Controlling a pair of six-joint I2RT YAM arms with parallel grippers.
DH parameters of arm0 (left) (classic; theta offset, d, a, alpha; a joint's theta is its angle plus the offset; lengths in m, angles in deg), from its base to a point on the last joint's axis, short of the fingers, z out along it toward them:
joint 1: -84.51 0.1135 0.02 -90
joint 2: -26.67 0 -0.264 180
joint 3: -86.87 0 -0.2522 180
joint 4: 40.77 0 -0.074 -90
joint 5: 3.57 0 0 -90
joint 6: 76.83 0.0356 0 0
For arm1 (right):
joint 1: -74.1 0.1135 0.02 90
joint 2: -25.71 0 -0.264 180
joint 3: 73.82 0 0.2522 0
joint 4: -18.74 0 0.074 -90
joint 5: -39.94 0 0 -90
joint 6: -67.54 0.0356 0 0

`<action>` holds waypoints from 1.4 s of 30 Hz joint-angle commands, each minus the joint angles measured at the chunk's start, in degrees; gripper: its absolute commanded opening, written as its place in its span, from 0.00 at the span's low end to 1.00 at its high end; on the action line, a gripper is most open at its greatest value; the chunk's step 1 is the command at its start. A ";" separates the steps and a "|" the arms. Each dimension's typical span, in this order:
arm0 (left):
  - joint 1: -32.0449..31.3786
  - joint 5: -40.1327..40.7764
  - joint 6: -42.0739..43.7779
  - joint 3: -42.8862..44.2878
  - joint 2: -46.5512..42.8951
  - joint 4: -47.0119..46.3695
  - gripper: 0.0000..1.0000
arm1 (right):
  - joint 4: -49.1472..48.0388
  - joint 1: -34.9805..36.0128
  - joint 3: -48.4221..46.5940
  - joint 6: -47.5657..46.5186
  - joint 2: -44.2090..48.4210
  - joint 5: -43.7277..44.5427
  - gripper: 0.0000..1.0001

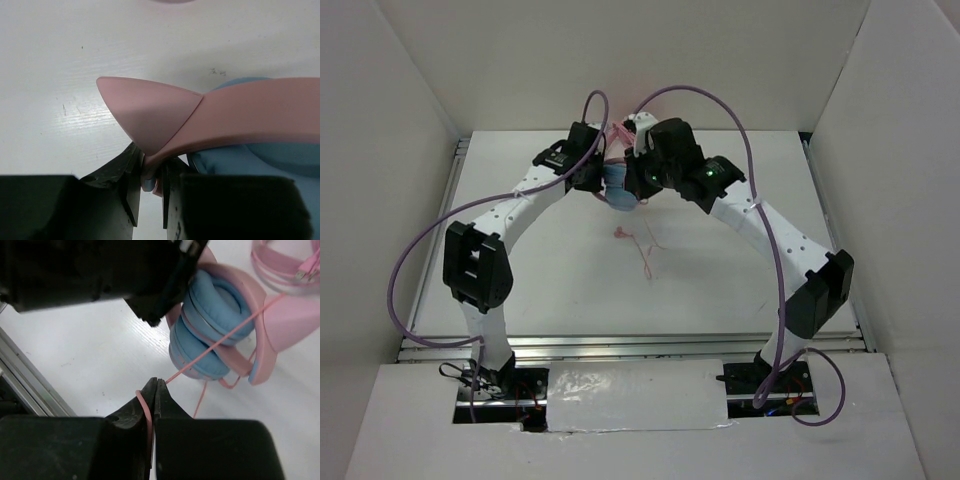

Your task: Wrap the headphones

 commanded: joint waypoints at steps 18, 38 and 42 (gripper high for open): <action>8.52 -5.04 -16.62 -2.95 -17.05 -8.18 0.00 | -26.45 8.83 36.19 21.16 17.59 12.08 0.02; 8.69 -19.89 -11.88 4.15 -30.51 -6.61 0.00 | -84.11 3.73 61.08 1.56 11.54 -6.29 1.00; 8.78 -21.13 -10.91 10.30 -29.89 -4.15 0.00 | -87.35 3.82 56.86 2.26 6.27 -4.46 1.00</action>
